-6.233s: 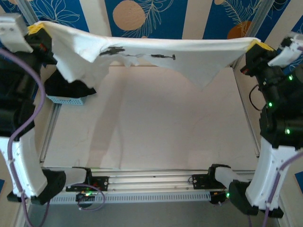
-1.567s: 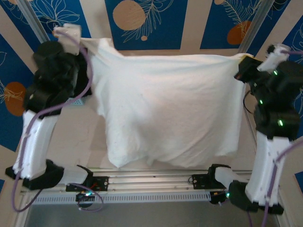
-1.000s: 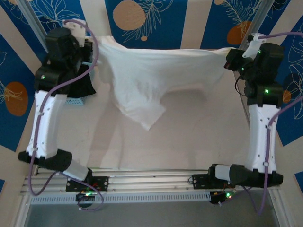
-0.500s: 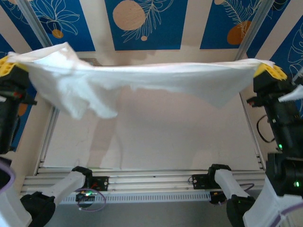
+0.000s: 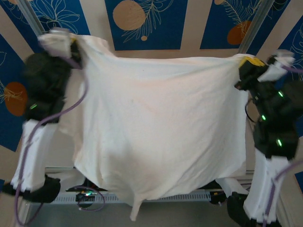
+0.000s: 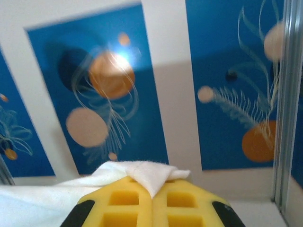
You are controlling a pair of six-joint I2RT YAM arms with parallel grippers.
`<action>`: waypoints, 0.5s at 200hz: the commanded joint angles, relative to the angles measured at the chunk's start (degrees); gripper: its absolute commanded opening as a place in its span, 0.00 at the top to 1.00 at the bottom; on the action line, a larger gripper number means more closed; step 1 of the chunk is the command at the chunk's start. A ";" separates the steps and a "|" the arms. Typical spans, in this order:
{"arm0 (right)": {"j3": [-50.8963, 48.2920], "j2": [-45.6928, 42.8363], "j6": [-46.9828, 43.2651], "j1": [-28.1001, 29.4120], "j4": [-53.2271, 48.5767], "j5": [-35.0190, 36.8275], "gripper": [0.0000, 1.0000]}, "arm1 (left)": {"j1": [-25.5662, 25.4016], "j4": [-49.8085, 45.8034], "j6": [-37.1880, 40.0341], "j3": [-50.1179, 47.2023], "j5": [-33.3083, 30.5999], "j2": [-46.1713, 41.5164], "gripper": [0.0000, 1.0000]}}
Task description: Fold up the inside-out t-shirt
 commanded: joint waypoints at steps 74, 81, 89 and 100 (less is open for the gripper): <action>11.28 70.01 3.45 1.53 18.01 14.45 0.63 | 2.69 2.45 -9.25 43.87 5.59 78.33 0.38; 15.93 72.95 2.77 1.98 14.31 15.28 0.61 | 2.65 -2.33 -9.85 52.04 6.84 82.37 0.32; 19.17 74.36 1.89 2.83 11.28 17.10 0.59 | 2.65 -6.43 -10.29 57.73 7.36 84.56 0.27; 18.55 73.19 0.21 4.35 10.11 18.54 0.56 | 2.76 -8.67 -10.50 56.68 7.88 82.78 0.21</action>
